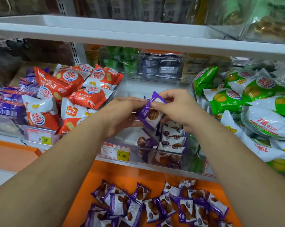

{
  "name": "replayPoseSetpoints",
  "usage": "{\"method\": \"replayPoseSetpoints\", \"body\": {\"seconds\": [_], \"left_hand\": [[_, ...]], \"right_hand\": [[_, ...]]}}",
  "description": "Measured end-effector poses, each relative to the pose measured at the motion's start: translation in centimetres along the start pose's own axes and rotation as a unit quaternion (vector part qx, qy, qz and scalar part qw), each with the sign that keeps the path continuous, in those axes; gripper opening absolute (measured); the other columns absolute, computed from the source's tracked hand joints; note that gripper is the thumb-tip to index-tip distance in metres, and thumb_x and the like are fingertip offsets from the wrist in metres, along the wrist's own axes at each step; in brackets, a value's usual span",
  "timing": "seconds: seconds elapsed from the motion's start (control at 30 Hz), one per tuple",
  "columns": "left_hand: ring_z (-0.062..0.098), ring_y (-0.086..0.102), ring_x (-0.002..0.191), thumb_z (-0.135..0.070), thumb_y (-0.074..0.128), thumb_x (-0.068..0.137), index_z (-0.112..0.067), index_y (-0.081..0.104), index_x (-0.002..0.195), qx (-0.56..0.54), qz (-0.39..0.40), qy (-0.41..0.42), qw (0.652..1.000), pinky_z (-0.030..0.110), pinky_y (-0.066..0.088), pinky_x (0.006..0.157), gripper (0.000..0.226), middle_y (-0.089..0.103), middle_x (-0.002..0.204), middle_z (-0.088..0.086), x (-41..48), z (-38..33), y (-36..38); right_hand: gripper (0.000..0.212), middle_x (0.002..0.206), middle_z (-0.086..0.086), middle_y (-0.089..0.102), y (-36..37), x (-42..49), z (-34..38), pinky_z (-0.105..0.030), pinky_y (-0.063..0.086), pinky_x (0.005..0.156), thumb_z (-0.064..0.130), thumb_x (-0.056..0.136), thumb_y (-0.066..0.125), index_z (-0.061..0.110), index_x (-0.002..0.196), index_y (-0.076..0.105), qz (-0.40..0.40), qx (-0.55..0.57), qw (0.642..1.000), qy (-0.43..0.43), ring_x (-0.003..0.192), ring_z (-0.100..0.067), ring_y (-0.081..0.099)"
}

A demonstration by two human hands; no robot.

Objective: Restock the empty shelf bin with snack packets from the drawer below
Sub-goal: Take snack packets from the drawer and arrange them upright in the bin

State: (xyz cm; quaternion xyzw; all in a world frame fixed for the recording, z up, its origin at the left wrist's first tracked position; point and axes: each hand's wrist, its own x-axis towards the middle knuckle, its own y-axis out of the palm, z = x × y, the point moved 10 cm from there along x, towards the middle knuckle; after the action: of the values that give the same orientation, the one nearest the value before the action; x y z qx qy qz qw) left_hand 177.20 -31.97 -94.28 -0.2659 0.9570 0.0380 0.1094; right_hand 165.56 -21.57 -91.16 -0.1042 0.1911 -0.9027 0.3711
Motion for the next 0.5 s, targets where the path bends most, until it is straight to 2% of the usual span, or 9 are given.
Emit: {"method": "replayPoseSetpoints", "body": {"seconds": [0.03, 0.1, 0.17, 0.23, 0.27, 0.37, 0.43, 0.5], "left_hand": [[0.022, 0.071, 0.096, -0.019, 0.064, 0.098, -0.007, 0.073, 0.110, 0.037, 0.015, 0.010, 0.999, 0.035, 0.059, 0.082, 0.019, 0.076, 0.106, 0.016, -0.2, -0.2, 0.2], [0.020, 0.069, 0.092, -0.014, 0.071, 0.093, -0.006, 0.071, 0.115, 0.108, 0.032, 0.031, 0.993, 0.034, 0.055, 0.079, 0.023, 0.077, 0.105, 0.014, -0.3, -0.2, 0.5], [0.021, 0.071, 0.092, -0.007, 0.072, 0.091, -0.008, 0.069, 0.119, 0.112, 0.033, 0.032, 0.993, 0.039, 0.055, 0.082, 0.028, 0.078, 0.105, 0.013, -0.3, 0.1, 0.4], [0.024, 0.073, 0.095, -0.004, 0.074, 0.089, -0.005, 0.067, 0.121, 0.087, 0.033, 0.032, 0.995, 0.044, 0.056, 0.088, 0.033, 0.077, 0.106, 0.013, -0.2, 0.1, 0.3], [0.027, 0.073, 0.098, -0.003, 0.075, 0.088, -0.002, 0.066, 0.122, 0.075, 0.029, 0.032, 0.996, 0.045, 0.056, 0.091, 0.035, 0.077, 0.106, 0.014, -0.2, 0.0, 0.2], [0.036, 0.072, 0.106, -0.003, 0.080, 0.079, 0.006, 0.060, 0.125, 0.030, 0.021, 0.035, 0.999, 0.051, 0.053, 0.101, 0.051, 0.076, 0.107, 0.020, -0.3, -0.1, -0.2], [0.038, 0.072, 0.104, -0.003, 0.081, 0.077, 0.009, 0.057, 0.126, 0.008, 0.021, 0.041, 0.999, 0.050, 0.056, 0.097, 0.056, 0.075, 0.107, 0.022, -0.4, -0.3, -0.2], [0.034, 0.074, 0.100, -0.002, 0.080, 0.078, 0.008, 0.058, 0.127, -0.019, 0.030, 0.042, 0.999, 0.041, 0.061, 0.087, 0.055, 0.075, 0.108, 0.022, -0.4, -0.4, 0.0]], "right_hand": [[0.003, 0.086, -0.010, 0.077, -0.1, 0.1, 0.1, -0.057, 0.060, 0.075, 0.025, 0.088, 0.078, 0.024, 0.087, 0.075, -0.007, -0.015, 1.000, -0.001, 0.080, -0.035, 0.074], [0.006, 0.095, -0.004, 0.076, -0.3, 0.2, 0.0, -0.050, 0.061, 0.087, 0.024, 0.092, 0.072, 0.028, 0.088, 0.074, -0.015, -0.007, 1.000, 0.009, 0.090, -0.029, 0.073], [0.020, 0.107, -0.005, 0.072, -0.5, 0.5, -0.4, -0.049, 0.060, 0.090, 0.012, 0.094, 0.063, 0.027, 0.105, 0.072, -0.026, 0.060, 0.997, 0.041, 0.097, -0.026, 0.072], [0.037, 0.112, -0.014, 0.070, -0.6, 0.4, -0.4, -0.051, 0.062, 0.086, -0.001, 0.092, 0.056, 0.018, 0.122, 0.067, -0.022, 0.119, 0.991, 0.064, 0.097, -0.031, 0.074], [0.037, 0.112, -0.018, 0.070, -0.5, 0.4, -0.3, -0.051, 0.062, 0.085, -0.003, 0.090, 0.056, 0.014, 0.122, 0.067, -0.012, 0.132, 0.989, 0.068, 0.098, -0.034, 0.074], [0.017, 0.107, -0.025, 0.074, 0.3, 0.1, -0.2, -0.048, 0.060, 0.092, -0.003, 0.086, 0.065, 0.004, 0.100, 0.071, 0.042, 0.142, 0.986, 0.076, 0.097, -0.036, 0.075], [0.024, 0.105, -0.022, 0.075, 0.8, -0.1, -0.3, -0.039, 0.060, 0.086, 0.004, 0.086, 0.073, 0.002, 0.110, 0.070, 0.078, 0.119, 0.987, 0.070, 0.088, -0.027, 0.075], [0.037, 0.108, -0.014, 0.076, 0.7, -0.1, -0.6, -0.034, 0.058, 0.074, 0.010, 0.083, 0.082, 0.012, 0.115, 0.065, 0.071, 0.098, 0.990, 0.066, 0.087, -0.022, 0.074]]}}
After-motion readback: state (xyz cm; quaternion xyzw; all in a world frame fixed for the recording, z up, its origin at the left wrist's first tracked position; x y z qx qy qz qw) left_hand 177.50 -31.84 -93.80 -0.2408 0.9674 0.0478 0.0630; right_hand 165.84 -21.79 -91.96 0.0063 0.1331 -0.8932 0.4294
